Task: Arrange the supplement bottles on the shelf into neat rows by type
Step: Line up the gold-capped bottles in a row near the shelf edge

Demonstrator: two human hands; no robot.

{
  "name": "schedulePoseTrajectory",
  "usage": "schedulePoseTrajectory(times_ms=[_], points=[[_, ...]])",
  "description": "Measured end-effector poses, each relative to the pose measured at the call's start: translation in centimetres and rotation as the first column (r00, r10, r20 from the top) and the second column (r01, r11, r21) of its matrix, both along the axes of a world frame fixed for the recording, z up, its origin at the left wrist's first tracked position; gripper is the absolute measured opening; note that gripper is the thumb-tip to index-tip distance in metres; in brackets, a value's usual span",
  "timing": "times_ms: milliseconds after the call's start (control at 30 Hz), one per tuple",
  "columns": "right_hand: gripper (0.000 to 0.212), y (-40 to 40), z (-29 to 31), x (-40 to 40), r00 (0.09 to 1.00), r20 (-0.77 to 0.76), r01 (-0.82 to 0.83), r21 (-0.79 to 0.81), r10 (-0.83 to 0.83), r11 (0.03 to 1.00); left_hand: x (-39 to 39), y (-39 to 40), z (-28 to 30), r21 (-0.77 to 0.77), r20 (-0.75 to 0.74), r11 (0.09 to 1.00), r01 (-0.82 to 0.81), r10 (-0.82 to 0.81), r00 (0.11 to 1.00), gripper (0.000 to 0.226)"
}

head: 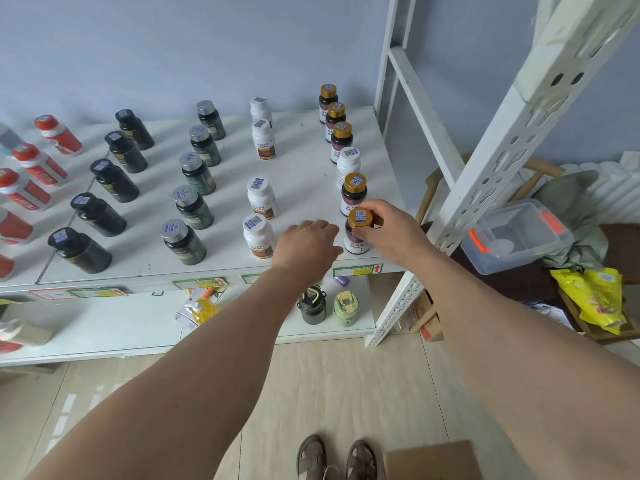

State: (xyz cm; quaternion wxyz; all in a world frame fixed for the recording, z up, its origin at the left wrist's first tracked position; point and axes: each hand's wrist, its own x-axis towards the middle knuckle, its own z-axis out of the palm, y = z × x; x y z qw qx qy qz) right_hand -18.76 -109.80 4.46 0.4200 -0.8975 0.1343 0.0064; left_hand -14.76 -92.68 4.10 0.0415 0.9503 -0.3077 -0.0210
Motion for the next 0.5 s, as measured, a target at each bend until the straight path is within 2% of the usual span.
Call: schedulePoseTrajectory(times_ms=[167,233,367,500], points=[[0.059,0.3,1.0,0.1,0.998,-0.046,0.034,0.052,-0.031,0.998,0.2,0.3,0.9,-0.027,-0.040,0.999,-0.023,0.022,0.999,0.039],[0.058,0.5,2.0,0.5,0.996,-0.011,0.087,0.059,-0.086,0.994,0.6,0.4,1.4,-0.036,-0.048,0.999,-0.025,0.023,0.999,0.039],[0.051,0.3,4.0,1.9,0.988,0.061,0.140,-0.029,-0.139,0.990,1.8,0.2,2.6,-0.067,-0.053,0.997,-0.045,0.041,0.998,0.038],[0.052,-0.2,4.3,4.1,0.992,0.003,0.123,-0.073,-0.123,0.990,3.0,-0.5,3.0,-0.117,-0.105,0.987,-0.107,0.094,0.990,0.040]])
